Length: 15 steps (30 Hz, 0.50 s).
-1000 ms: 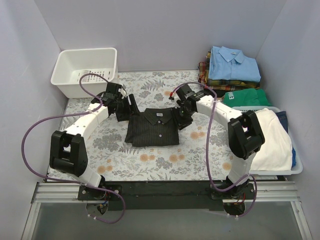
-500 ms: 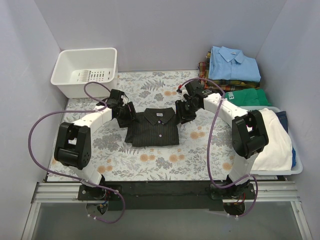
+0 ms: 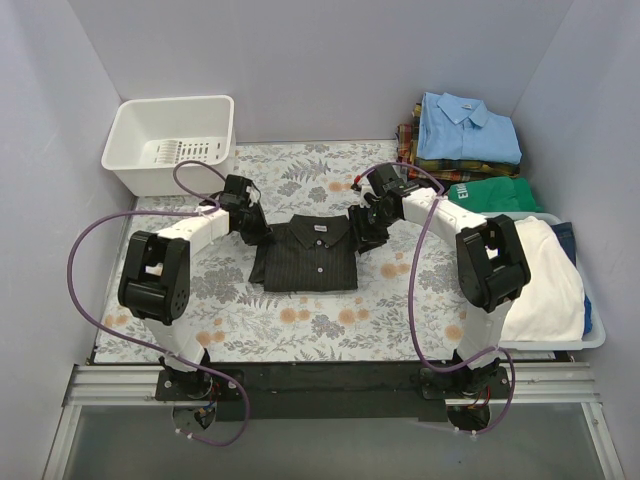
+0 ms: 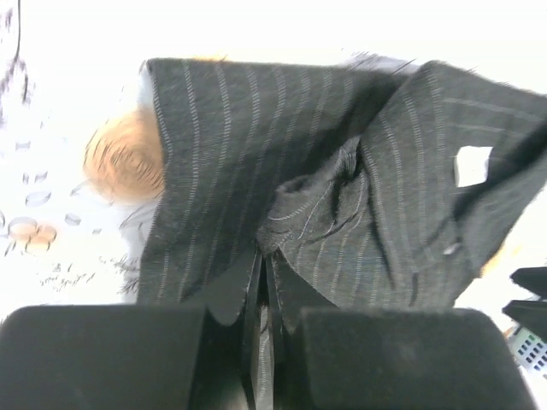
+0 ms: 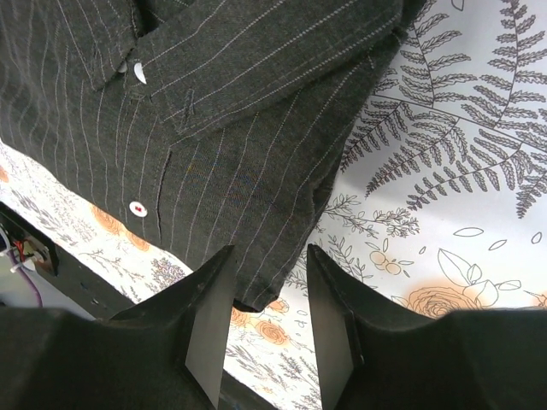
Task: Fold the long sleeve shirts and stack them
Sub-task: Fold the shirt
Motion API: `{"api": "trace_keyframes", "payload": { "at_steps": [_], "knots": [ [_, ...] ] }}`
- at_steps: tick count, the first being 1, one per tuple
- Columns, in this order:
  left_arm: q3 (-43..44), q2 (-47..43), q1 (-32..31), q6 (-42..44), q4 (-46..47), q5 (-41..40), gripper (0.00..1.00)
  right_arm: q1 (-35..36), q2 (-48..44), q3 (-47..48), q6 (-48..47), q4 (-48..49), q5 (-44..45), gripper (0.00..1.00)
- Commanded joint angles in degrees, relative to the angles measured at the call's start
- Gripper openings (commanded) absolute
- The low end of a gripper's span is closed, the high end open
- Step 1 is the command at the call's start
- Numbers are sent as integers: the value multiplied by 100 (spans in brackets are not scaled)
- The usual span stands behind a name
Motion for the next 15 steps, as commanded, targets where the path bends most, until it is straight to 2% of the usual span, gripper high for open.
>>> {"api": "trace_keyframes", "payload": {
  "at_steps": [1, 10, 15],
  "knots": [
    [347, -374, 11, 176, 190, -75, 0, 16, 97, -60, 55, 123, -140, 46],
    [417, -910, 11, 185, 287, -444, 0, 7, 212, 10, 73, 123, -184, 45],
    [505, -718, 11, 80, 260, -1182, 0, 7, 273, 45, 72, 123, -184, 45]
  ]
}}
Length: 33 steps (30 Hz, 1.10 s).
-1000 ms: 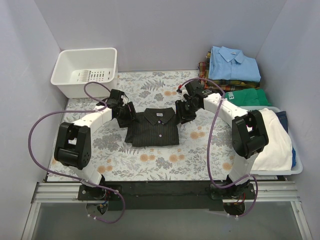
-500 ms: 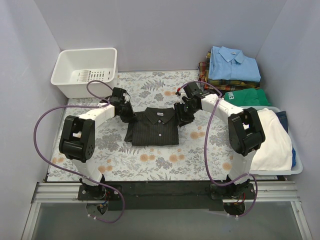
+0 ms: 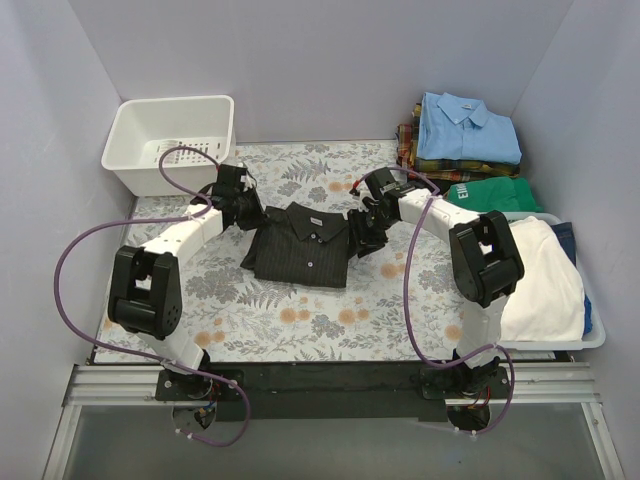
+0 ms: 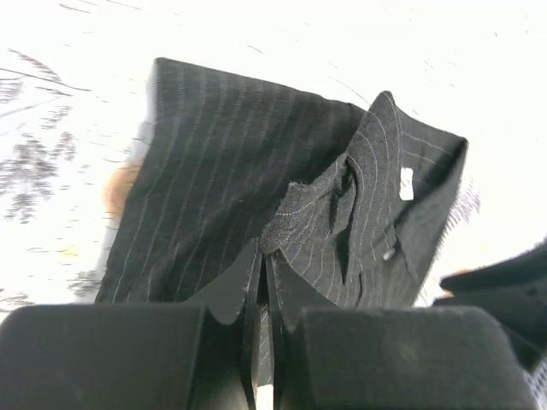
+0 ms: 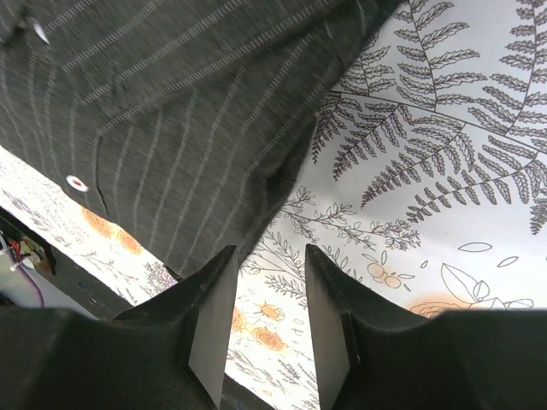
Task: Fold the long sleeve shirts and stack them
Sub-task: Fold the shirt
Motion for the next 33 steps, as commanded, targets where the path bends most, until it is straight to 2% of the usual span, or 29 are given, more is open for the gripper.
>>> {"api": "trace_keyframes", "payload": {
  "at_steps": [1, 9, 12, 13, 15, 16, 17, 19, 20, 27, 33],
  "knots": [
    [269, 0, 24, -60, 70, -752, 0, 7, 22, 54, 40, 101, -112, 45],
    [988, 1193, 94, -8, 105, -1069, 0, 7, -13, 80, 31, 110, -7, 46],
    [1200, 1494, 121, 62, 114, -1113, 0, 7, -57, 63, 31, 153, 64, 48],
    [1323, 1642, 129, 97, 140, -1113, 0, 7, -66, 54, 66, 188, 73, 54],
    [1472, 1766, 147, 185, 123, -1139, 6, 7, -110, 36, 101, 285, 82, 63],
    [1595, 1776, 156, 194, 71, -1131, 12, 7, -119, 28, 101, 329, 64, 73],
    [1631, 1741, 147, 203, 53, -1131, 28, 7, -136, 27, 110, 469, 29, 80],
    [1640, 1531, 156, 247, 79, -1087, 39, 7, -154, -25, 162, 645, -111, 94],
    [1623, 1451, 147, 265, 79, -1087, 48, 7, -163, -77, 215, 750, -146, 97],
    [1298, 801, 191, 353, -9, -1331, 58, 7, -14, -842, 1120, 2393, -1129, 99],
    [614, 625, 647, -200, -185, -1394, 57, 16, 197, -1361, 1989, 3843, -1307, 99]
  ]
}}
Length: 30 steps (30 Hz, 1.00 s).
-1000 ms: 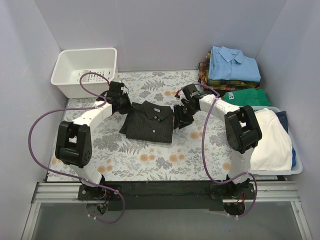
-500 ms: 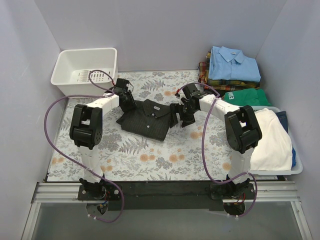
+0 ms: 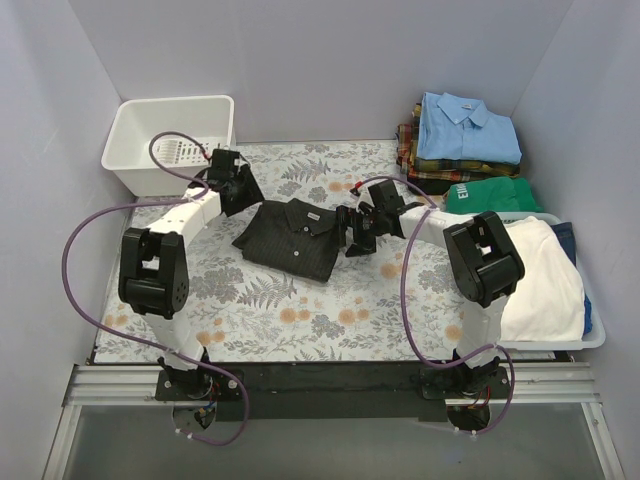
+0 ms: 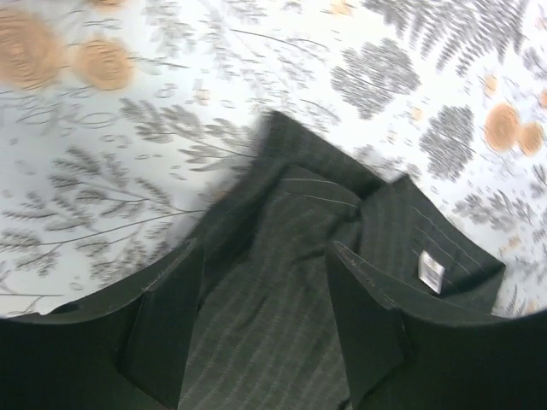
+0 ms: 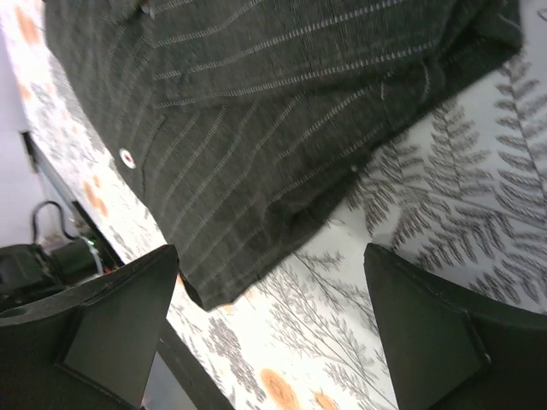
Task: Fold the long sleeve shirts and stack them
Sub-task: Fold the shirt, then neatly place the folded shirt to the corner
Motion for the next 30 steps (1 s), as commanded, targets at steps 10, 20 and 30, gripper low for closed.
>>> {"api": "trace_keyframes", "payload": {
  "at_steps": [10, 20, 30],
  "knots": [
    [-1411, -372, 807, -1720, -10, 52, 55, 123, 676, -503, 1636, 2076, 67, 95],
    [-2158, -363, 817, -1747, 123, 1142, 50, 176, 940, -547, 1936, 2191, 103, 84],
    [-2520, -996, 817, -1642, -193, 1344, 49, 167, 1011, -407, 1822, 1937, 155, 9]
  ]
}}
